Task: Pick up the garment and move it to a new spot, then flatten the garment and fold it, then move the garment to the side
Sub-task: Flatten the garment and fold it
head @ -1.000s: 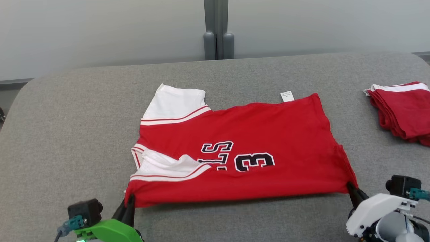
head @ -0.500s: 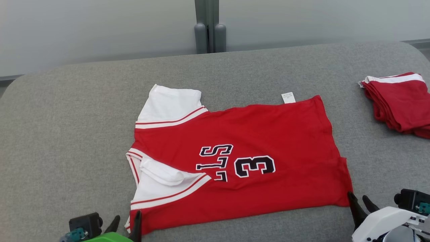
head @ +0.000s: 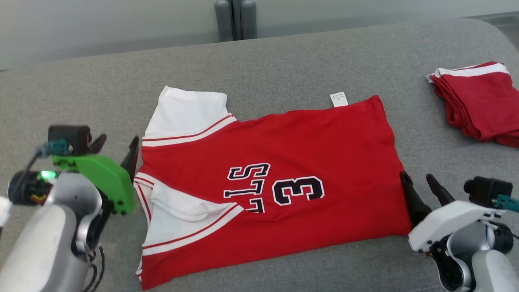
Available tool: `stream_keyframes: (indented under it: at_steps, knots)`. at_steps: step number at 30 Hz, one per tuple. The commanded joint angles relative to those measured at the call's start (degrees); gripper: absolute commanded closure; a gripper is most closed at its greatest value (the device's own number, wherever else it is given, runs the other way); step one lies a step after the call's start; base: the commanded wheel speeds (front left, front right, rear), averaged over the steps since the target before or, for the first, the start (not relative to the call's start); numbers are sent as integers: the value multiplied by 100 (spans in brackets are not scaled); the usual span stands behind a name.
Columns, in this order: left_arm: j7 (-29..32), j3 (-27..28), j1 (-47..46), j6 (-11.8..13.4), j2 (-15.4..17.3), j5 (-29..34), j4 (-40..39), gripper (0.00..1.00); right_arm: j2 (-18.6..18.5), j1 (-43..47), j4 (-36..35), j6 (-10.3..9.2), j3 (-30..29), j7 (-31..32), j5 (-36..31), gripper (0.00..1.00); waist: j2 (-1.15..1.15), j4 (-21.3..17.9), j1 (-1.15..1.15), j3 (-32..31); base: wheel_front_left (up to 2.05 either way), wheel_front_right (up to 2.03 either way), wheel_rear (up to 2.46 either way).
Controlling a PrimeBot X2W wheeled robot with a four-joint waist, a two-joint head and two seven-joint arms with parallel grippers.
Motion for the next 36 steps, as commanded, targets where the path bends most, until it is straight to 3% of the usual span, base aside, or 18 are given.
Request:
stream_keyframes:
  at_steps: [1, 11, 16, 26, 32, 36]
  knots:
    - [117, -44, -380, -101, 69, 28, 190, 0, -11, -204, -23, -6, 88, -6, -42, 0, 0, -261, 0, 400, 0, 0, 0]
    - [964, -146, -2617, -564, 206, -32, 1796, 0, -8, -1695, 590, -6, 1062, -264, 66, 0, 0, -916, 0, 1296, 0, 0, 0]
    - [1171, -187, -3175, -606, 351, 52, 2468, 0, -6, -2308, 980, -6, 1412, -524, 157, 0, 0, -1170, 0, 1553, 0, 0, 0]
    - [1325, -121, -3465, -652, 477, -123, 3344, 0, -5, -2815, 1482, -6, 1740, -833, 213, 0, 0, -1424, 0, 1701, 0, 0, 0]
    - [1314, -60, -3417, -505, 522, -161, 3640, 0, -5, -2908, 1606, -6, 1779, -903, 215, 0, 0, -1486, 0, 1709, 0, 0, 0]
    - [1300, -27, -3409, -569, 428, -277, 3703, 0, -8, -2974, 1643, -6, 1759, -893, 168, 0, 0, -1481, 0, 1715, 0, 0, 0]
